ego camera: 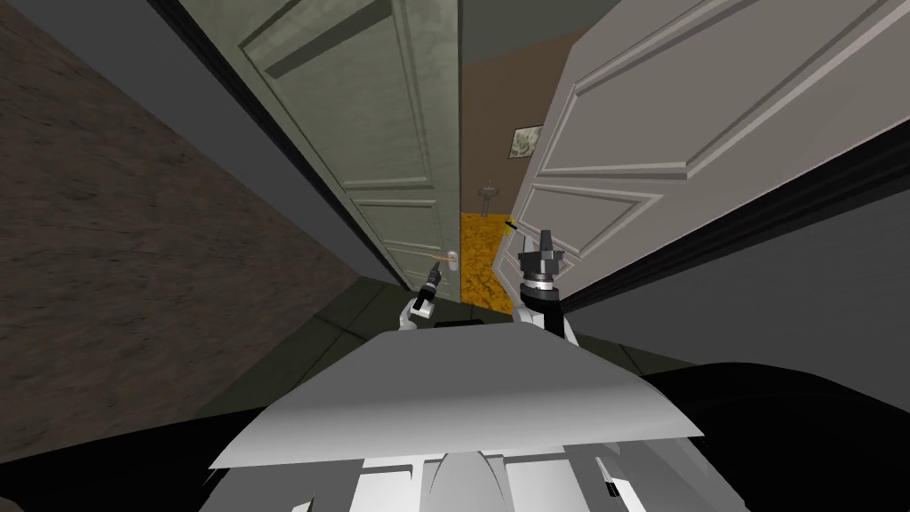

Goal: Push the door open

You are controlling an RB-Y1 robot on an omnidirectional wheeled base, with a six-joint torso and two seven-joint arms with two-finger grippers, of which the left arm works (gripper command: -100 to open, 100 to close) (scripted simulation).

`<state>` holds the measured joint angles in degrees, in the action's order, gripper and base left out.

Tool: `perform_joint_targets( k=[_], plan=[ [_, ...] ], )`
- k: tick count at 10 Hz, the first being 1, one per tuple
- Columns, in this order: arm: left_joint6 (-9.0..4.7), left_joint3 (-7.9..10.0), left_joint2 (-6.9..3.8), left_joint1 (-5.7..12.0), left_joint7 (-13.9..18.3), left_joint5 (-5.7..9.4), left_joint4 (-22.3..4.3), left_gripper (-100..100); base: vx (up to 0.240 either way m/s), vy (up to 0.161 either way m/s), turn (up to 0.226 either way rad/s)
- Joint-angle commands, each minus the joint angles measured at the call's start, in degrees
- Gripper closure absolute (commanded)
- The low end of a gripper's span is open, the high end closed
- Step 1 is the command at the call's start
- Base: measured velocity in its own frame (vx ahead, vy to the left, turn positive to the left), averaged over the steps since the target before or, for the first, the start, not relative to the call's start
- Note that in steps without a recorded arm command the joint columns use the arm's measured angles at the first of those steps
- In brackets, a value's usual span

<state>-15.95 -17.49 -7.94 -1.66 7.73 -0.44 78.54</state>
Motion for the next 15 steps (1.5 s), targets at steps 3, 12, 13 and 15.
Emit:
perform_joint_targets(
  k=[3,12,13,15],
  plan=[
    [-0.3,0.83,0.71,1.11,-0.24,0.1,-1.72,-100,0.212,-0.069,-0.032],
    [-0.45,1.13,0.99,1.54,-0.33,0.13,-2.39,100,0.042,-0.013,-0.008],
    [-0.31,1.8,1.03,1.64,-0.54,0.15,-2.71,100,0.08,-0.043,0.032],
    [-0.3,2.6,1.11,1.81,-0.74,0.21,-2.95,100,0.131,-0.084,0.043]
  ],
)
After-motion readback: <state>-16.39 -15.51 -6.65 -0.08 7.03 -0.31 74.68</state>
